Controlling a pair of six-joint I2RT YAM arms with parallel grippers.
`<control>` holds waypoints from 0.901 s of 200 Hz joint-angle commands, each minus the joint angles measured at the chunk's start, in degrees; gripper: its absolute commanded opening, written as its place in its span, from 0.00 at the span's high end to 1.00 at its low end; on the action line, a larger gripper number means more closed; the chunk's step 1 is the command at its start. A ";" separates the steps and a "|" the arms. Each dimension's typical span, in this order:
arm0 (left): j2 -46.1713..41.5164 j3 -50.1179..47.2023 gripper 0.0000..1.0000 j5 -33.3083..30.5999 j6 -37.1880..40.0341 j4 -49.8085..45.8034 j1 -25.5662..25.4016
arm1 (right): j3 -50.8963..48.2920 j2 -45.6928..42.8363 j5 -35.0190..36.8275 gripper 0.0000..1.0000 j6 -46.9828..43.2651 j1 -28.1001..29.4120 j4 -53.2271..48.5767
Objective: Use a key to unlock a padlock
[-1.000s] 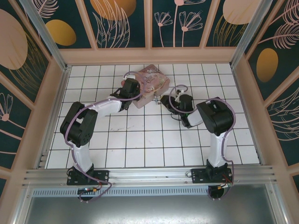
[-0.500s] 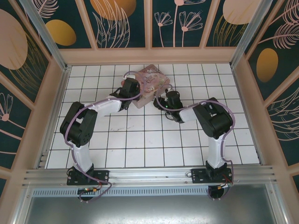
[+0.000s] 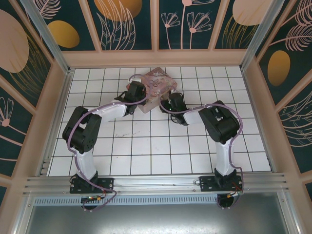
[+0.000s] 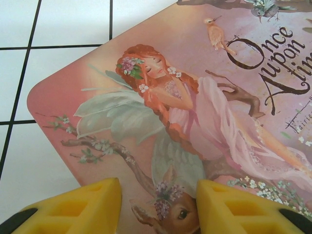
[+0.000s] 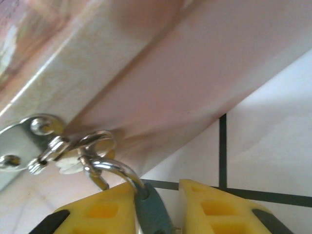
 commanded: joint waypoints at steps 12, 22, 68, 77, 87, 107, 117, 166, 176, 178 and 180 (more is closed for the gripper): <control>5.84 -3.18 0.54 6.71 -0.36 -12.11 0.52 | -1.24 0.56 1.42 0.89 -0.95 0.14 -1.73; 6.02 -3.10 0.54 6.79 -0.39 -12.10 0.53 | -1.76 0.09 0.69 0.90 -1.17 0.01 -1.05; 6.12 -3.06 0.54 6.94 -0.34 -12.10 0.52 | -6.58 -1.21 -6.94 0.76 1.37 -2.82 6.50; 6.06 -3.10 0.54 6.80 -0.34 -12.10 0.50 | -7.95 -1.14 -9.18 0.76 2.83 -3.84 9.10; 6.12 -3.10 0.54 6.80 -0.30 -12.15 0.48 | -9.47 -1.12 -11.27 0.76 4.51 -4.90 12.23; 6.10 -3.10 0.54 6.70 -0.15 -12.19 0.47 | -11.73 -0.65 -15.31 0.76 7.28 -6.63 17.99; 6.08 -3.12 0.54 6.71 -0.08 -12.23 0.52 | -12.51 -0.18 -17.17 0.76 8.29 -7.18 20.35; 6.29 -3.18 0.54 6.92 -0.15 -12.01 0.54 | -12.35 1.83 -21.27 0.79 11.67 -8.71 24.86; 6.30 -3.13 0.54 6.89 -0.13 -12.01 0.48 | -12.11 1.99 -21.68 0.81 11.94 -8.69 25.21; 6.34 -3.10 0.54 6.95 -0.11 -12.08 0.47 | -12.09 2.09 -21.67 0.81 12.00 -8.73 25.22; 6.35 -3.10 0.54 6.97 -0.09 -12.10 0.47 | -12.00 2.07 -21.71 0.82 12.02 -8.69 25.22</control>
